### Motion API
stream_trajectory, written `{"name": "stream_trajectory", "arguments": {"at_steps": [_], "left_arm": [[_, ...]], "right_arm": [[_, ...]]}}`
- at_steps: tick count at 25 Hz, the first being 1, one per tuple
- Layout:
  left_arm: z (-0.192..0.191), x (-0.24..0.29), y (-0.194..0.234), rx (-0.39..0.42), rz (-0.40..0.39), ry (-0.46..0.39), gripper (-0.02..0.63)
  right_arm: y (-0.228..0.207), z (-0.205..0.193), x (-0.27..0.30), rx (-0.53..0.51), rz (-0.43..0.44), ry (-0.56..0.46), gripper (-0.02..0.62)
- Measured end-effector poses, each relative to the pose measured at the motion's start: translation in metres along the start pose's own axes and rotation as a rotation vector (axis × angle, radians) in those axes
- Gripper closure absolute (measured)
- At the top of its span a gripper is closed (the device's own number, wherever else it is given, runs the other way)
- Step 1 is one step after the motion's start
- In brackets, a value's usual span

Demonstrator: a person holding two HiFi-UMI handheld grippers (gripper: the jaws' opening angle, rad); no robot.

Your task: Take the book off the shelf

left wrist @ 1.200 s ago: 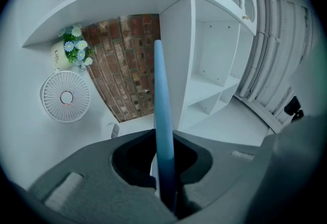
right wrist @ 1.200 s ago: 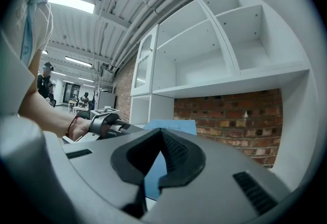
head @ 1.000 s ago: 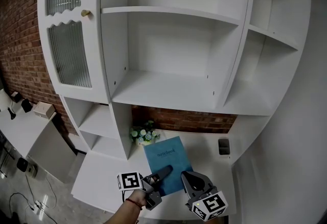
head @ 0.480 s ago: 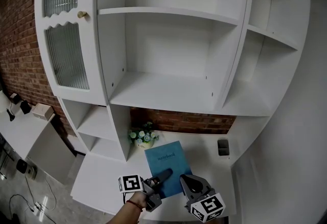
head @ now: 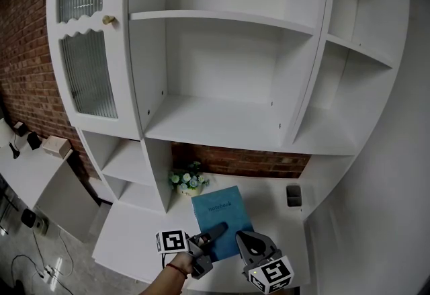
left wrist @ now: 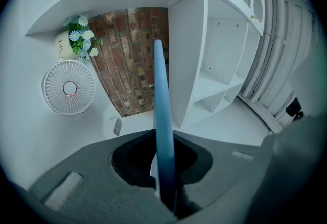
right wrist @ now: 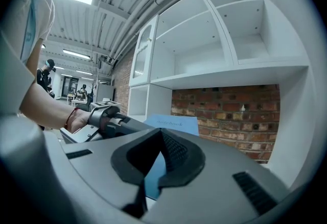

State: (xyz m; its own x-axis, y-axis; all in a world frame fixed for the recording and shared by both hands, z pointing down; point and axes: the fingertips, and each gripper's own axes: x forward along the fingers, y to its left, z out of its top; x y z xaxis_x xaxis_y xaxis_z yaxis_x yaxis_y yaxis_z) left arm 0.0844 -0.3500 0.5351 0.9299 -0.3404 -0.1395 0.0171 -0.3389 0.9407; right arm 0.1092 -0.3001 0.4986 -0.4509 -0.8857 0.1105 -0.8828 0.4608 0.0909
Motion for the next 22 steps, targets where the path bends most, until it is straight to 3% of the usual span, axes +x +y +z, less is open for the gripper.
{"name": "stream_trajectory", "arguments": {"at_steps": [22], "left_arm": [[0.0030, 0.0000, -0.0032, -0.001, -0.009, -0.005, 0.565]], "right_arm": [[-0.0036, 0.0045, 0.0007, 0.034, 0.019, -0.024, 0.581]]}}
